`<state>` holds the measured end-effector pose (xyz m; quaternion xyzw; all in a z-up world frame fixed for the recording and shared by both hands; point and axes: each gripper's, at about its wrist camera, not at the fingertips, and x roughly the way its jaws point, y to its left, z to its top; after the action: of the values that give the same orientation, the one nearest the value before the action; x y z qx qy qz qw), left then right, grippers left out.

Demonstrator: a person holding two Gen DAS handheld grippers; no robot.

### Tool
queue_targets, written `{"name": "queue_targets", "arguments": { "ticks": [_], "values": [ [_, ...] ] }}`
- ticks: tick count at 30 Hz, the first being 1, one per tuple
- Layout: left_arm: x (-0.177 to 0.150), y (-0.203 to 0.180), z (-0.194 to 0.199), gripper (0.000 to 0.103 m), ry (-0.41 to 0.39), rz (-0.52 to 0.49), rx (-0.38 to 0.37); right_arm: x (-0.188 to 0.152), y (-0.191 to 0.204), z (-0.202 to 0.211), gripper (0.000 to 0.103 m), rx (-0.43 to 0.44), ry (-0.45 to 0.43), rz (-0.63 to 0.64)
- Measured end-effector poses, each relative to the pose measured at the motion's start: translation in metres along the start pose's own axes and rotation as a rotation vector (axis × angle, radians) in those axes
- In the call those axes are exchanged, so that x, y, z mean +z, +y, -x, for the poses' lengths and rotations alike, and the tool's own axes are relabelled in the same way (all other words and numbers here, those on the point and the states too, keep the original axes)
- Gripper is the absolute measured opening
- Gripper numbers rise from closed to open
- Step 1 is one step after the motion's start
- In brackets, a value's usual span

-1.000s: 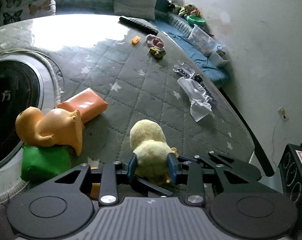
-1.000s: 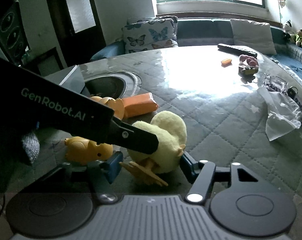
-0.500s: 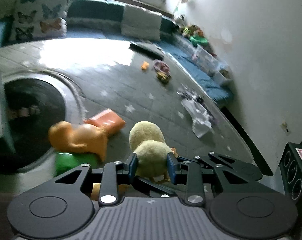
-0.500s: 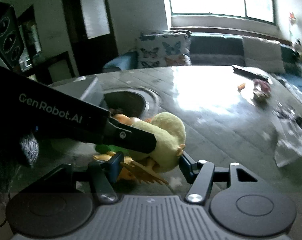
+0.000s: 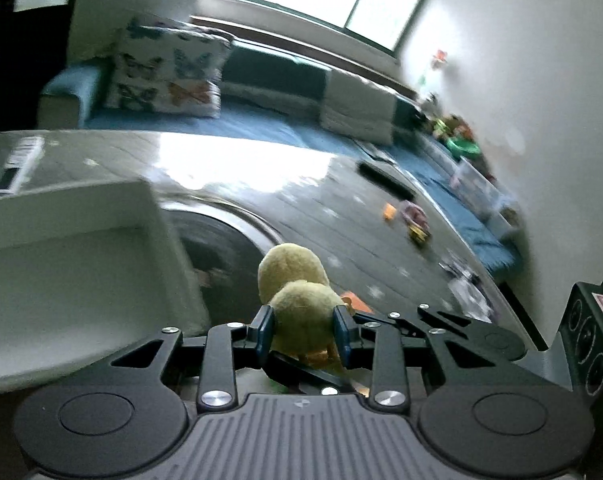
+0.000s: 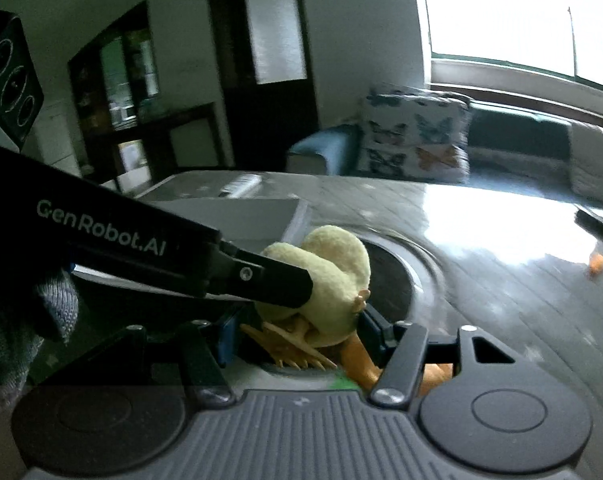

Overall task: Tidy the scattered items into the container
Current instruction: 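Carry the chick with the left tool over the white box and lower it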

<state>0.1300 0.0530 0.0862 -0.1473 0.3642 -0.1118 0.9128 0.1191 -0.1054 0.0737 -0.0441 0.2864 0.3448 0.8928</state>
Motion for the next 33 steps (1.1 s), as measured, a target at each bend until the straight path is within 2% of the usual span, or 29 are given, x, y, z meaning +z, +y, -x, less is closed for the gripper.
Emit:
{"name": "queue_targets", "arguments": {
  "ticks": [7, 12, 23, 33],
  "values": [
    [0.020, 0.048, 0.009, 0.035, -0.043, 0.062, 0.073, 0.032, 0.035, -0.044, 0.061, 0.069, -0.004, 0.089],
    [0.029, 0.080, 0.000, 0.035, -0.030, 0.113, 0.101, 0.045, 0.045, -0.078, 0.061, 0.091, 0.033, 0.111],
    [0.030, 0.126, -0.031, 0.035, 0.040, 0.189, 0.123, 0.042, 0.051, -0.135, 0.061, 0.104, 0.148, 0.139],
    [0.024, 0.142, -0.039, 0.034, 0.065, 0.232, 0.150, 0.040, 0.063, -0.143, 0.062, 0.096, 0.151, 0.186]
  ]
}}
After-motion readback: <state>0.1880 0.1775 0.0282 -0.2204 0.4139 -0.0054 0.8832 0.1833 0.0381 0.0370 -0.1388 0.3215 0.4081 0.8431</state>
